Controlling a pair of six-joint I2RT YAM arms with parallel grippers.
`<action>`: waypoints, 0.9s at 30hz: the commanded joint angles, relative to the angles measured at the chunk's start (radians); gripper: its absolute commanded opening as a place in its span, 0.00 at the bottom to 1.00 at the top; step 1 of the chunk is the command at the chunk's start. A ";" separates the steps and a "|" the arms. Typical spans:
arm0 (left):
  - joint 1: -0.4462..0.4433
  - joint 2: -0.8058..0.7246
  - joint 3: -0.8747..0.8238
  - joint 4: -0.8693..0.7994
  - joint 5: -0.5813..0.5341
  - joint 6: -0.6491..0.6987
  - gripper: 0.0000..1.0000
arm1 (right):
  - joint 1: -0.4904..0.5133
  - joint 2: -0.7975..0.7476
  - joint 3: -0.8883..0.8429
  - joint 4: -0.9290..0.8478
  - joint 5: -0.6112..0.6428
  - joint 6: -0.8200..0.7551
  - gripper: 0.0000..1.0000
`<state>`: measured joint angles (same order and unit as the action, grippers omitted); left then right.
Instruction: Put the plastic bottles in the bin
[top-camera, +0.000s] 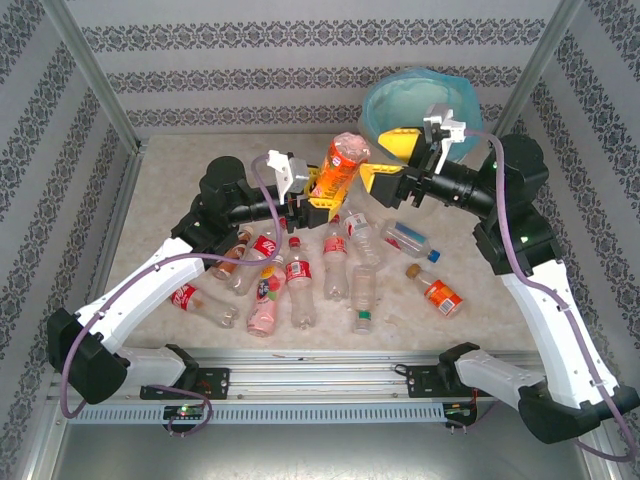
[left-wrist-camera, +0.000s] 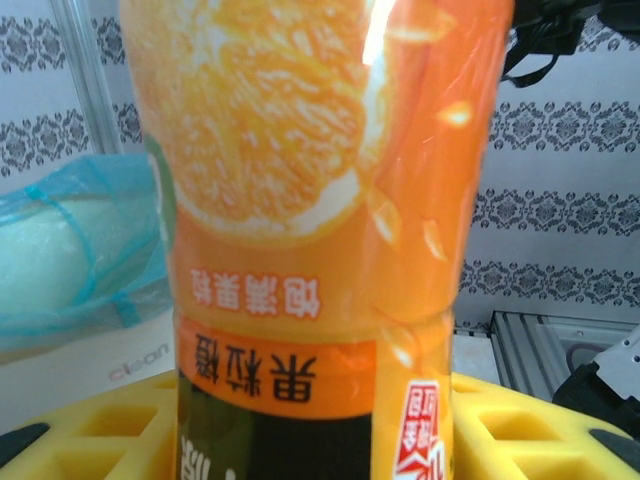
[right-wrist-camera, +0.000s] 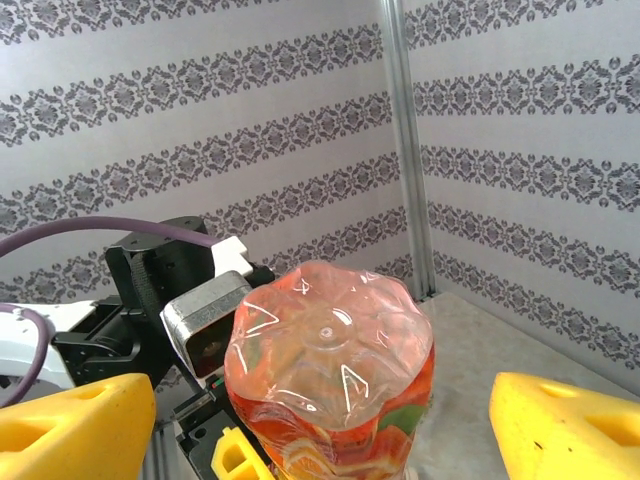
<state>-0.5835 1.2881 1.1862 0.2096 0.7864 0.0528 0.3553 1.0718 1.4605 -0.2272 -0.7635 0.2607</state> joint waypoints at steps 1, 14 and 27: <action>-0.016 0.005 0.024 0.103 0.036 0.034 0.00 | -0.006 0.000 0.034 0.032 -0.054 0.000 0.87; -0.016 0.014 0.013 0.102 0.050 0.027 0.00 | 0.057 0.051 0.024 0.035 -0.034 -0.039 0.90; -0.022 -0.002 -0.001 0.075 0.049 0.024 0.00 | 0.211 0.088 0.035 0.016 0.250 -0.179 0.86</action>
<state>-0.5865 1.3045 1.1858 0.2550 0.8188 0.0715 0.5488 1.1492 1.4734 -0.2142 -0.5880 0.1337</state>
